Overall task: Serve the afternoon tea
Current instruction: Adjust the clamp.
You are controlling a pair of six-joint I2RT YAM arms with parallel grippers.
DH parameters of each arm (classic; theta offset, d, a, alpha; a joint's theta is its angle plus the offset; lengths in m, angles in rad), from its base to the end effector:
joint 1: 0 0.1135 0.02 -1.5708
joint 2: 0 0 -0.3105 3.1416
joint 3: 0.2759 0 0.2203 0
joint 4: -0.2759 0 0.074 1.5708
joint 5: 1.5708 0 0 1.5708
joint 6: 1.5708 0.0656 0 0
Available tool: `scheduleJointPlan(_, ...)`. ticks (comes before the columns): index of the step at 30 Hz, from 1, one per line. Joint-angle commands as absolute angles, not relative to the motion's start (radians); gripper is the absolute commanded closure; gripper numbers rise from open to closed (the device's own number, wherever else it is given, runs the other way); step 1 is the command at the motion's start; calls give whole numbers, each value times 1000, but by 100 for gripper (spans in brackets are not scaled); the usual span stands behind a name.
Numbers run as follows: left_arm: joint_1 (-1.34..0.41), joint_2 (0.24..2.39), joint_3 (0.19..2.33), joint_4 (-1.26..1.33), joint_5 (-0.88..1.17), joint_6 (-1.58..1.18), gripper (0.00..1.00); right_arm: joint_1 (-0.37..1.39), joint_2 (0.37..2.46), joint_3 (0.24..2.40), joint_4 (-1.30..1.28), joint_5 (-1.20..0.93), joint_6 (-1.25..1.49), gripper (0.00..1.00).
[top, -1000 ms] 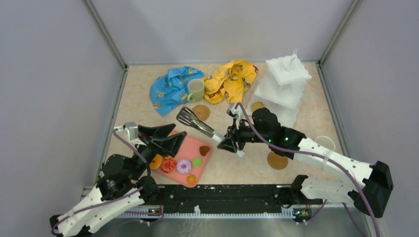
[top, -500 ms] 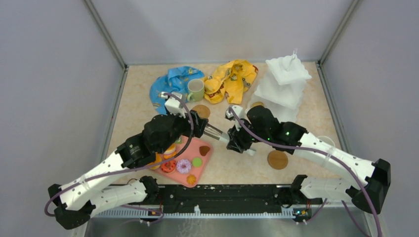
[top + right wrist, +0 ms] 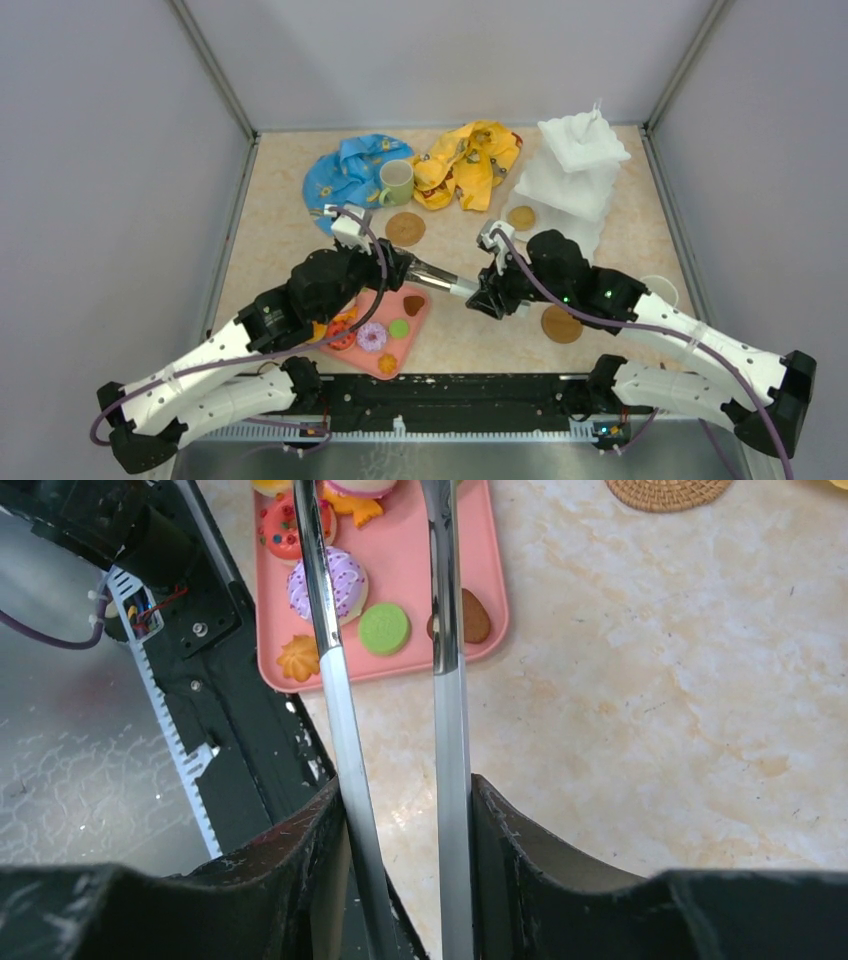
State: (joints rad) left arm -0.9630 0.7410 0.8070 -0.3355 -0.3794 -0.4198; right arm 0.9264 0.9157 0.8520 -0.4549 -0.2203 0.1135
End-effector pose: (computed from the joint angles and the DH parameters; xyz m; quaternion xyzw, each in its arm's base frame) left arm 0.0933 -0.0916 0.3610 0.0996 0.7834 -0.2637 0.5539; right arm 0.0883 0.1414 0.3377 -0.3905 0.7677 0.3305 0.3859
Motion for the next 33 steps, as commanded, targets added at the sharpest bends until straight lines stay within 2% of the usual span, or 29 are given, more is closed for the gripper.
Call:
scheduleJointPlan(1, -965, 720, 779, -330, -365, -434, 31, 930, 868, 864, -244, -243, 139, 62)
scheduleJointPlan(3, -965, 720, 774, -329, -363, -428, 32, 929, 869, 863, -269, -232, 132, 61)
scheduleJointPlan(5, -965, 721, 757, -323, -345, -427, 41, 930, 860, 855, -267, -221, 138, 60)
scheduleJointPlan(7, -965, 719, 730, -301, -314, -423, 45, 930, 839, 832, -234, -229, 155, 59)
scheduleJointPlan(8, -965, 717, 719, -291, -303, -423, 43, 930, 829, 823, -219, -243, 156, 59)
scheduleJointPlan(10, -964, 715, 726, -305, -295, -420, 30, 930, 819, 818, -229, -282, 105, 62)
scheduleJointPlan(13, -965, 714, 827, -411, -280, -382, 25, 930, 812, 821, -320, -308, -67, 63)
scheduleJointPlan(16, -963, 698, 944, -456, -70, -274, 22, 930, 820, 850, -389, -305, -187, 63)
scheduleJointPlan(18, -964, 706, 1010, -487, 185, -176, 23, 930, 825, 873, -403, -339, -266, 63)
scheduleJointPlan(20, -964, 719, 1062, -527, 287, -108, 26, 930, 819, 879, -390, -372, -343, 64)
scheduleJointPlan(25, -965, 775, 1092, -562, 385, 49, 33, 930, 820, 903, -379, -379, -412, 64)
scheduleJointPlan(27, -964, 823, 1103, -563, 422, 76, 39, 930, 827, 908, -377, -374, -418, 64)
scheduleJointPlan(33, -965, 954, 1135, -546, 444, 113, 46, 930, 836, 910, -360, -376, -409, 64)
